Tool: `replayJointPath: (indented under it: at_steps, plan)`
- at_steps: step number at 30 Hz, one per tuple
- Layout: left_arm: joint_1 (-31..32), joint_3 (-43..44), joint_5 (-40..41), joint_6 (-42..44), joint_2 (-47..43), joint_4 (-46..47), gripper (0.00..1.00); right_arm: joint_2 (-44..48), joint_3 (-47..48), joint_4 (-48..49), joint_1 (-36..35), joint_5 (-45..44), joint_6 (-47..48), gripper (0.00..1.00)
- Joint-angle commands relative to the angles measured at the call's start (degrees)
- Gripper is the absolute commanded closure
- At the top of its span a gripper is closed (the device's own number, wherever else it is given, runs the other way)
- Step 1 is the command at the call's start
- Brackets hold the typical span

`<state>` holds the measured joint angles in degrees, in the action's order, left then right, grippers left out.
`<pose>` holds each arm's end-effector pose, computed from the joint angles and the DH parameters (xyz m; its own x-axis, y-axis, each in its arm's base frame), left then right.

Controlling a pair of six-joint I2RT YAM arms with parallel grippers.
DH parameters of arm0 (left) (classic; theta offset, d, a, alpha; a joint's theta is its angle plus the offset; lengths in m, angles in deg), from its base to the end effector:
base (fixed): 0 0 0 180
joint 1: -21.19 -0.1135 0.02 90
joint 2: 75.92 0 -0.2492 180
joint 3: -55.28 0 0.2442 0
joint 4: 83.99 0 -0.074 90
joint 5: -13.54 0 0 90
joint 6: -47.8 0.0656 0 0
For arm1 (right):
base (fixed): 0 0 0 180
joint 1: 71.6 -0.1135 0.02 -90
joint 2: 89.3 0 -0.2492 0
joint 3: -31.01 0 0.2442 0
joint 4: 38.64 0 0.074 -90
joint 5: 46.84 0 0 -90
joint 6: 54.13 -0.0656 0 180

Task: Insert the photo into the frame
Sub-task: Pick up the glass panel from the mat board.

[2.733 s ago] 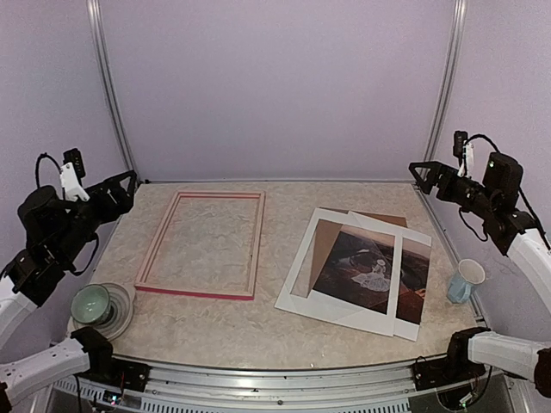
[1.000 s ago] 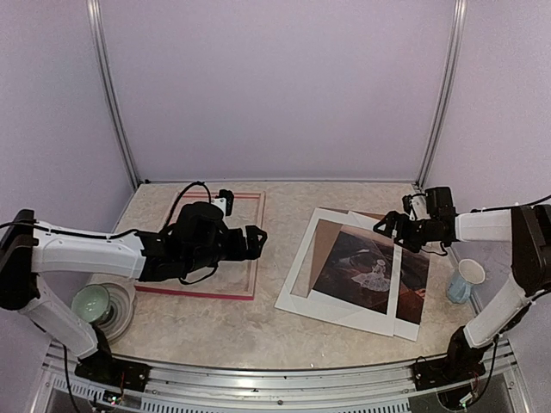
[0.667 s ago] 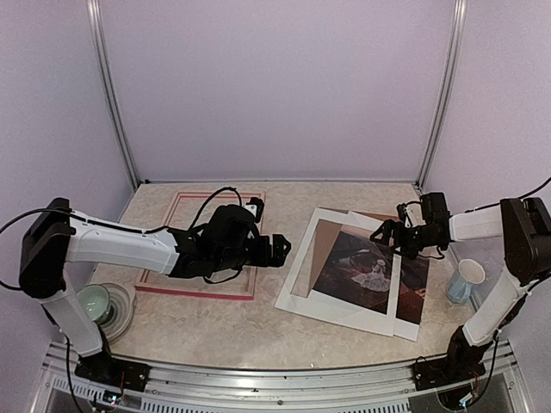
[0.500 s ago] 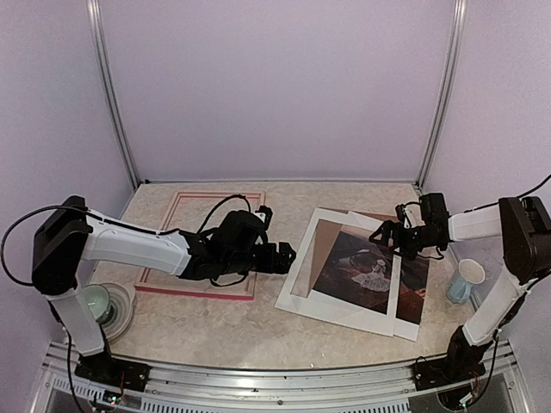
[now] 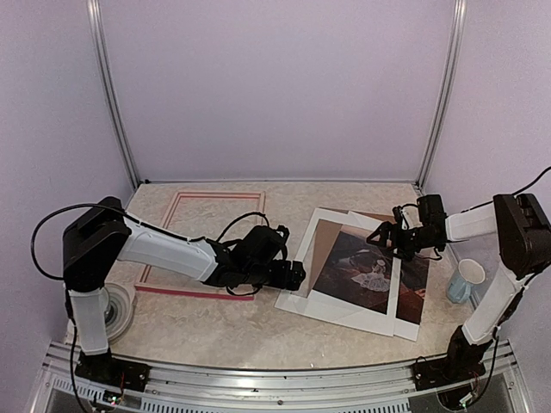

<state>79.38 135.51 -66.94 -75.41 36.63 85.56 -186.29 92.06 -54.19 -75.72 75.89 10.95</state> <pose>0.2326 -0.3544 0.1189 -0.7235 0.1416 -0.6757 0.4516 0.8373 -0.3081 0.3251 0.0590 0.1164 -0.8748 0.2924 -0.3864 -0.0305 0.7627 0.6460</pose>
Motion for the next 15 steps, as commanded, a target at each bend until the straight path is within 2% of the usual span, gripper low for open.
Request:
replayJointPath:
  at_steps: [1,15]
  plan:
    - [0.7,2.0,-0.7,-0.4,1.4,-0.8,0.06,-1.1,0.5,0.5,-0.5,1.1,0.0,0.01]
    - [0.7,2.0,-1.6,-1.4,3.6,-0.3,0.06,0.0,-0.9,2.5,-0.5,7.3,-1.5,0.01]
